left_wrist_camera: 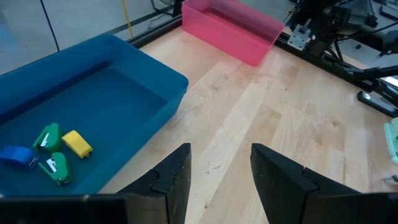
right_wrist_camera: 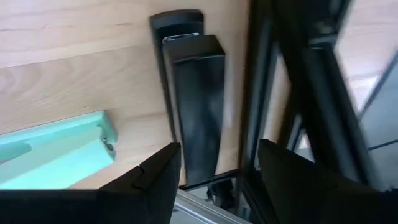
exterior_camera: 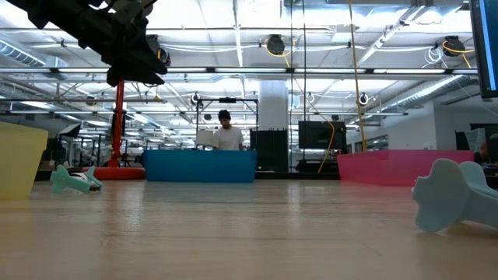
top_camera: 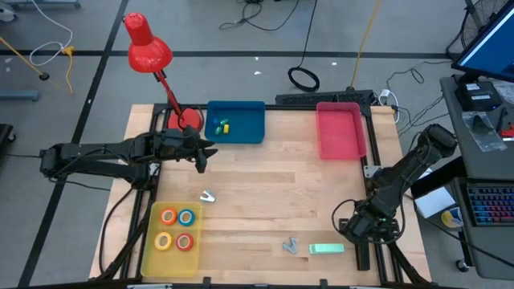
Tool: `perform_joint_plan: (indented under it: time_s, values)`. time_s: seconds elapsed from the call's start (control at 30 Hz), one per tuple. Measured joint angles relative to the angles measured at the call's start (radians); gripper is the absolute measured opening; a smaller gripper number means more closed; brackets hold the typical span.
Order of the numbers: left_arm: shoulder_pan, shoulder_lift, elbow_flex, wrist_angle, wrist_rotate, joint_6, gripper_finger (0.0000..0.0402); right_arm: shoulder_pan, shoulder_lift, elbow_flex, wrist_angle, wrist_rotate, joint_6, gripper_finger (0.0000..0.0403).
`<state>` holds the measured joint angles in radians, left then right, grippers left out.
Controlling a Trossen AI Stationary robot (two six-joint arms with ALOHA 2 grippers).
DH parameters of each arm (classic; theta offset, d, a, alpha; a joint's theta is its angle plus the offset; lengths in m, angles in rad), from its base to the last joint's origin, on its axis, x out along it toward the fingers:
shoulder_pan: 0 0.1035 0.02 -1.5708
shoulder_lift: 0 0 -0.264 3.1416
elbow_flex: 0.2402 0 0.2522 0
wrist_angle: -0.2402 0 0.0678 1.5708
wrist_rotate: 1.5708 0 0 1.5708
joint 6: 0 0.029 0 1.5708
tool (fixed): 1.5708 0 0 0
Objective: Pick and place Stapler, Stapler remover, tape
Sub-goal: Put the black stapler into the blue bin
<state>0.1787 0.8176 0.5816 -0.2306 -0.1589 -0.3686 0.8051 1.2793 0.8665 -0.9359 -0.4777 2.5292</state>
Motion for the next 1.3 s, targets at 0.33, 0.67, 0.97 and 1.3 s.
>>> perform_joint_plan:
  time_s: [0.33,0.67,0.97,1.3]
  values:
    - [0.000,0.000,0.000,0.000,0.000,-0.003,0.0168,0.000,0.000,-0.137,0.232,-0.003,0.001,0.0207]
    - [0.000,0.000,0.000,-0.004,0.000,-0.002,0.0168,0.000,0.000,-0.226,0.363,0.001,0.002,0.0208]
    - [0.000,0.000,0.000,-0.004,-0.007,0.001,0.0168,0.000,0.000,-0.289,0.524,0.006,-0.011,0.0208]
    - [0.000,0.000,0.000,-0.004,-0.008,0.000,0.0168,-0.001,-0.001,-0.322,0.596,0.001,-0.036,0.0206]
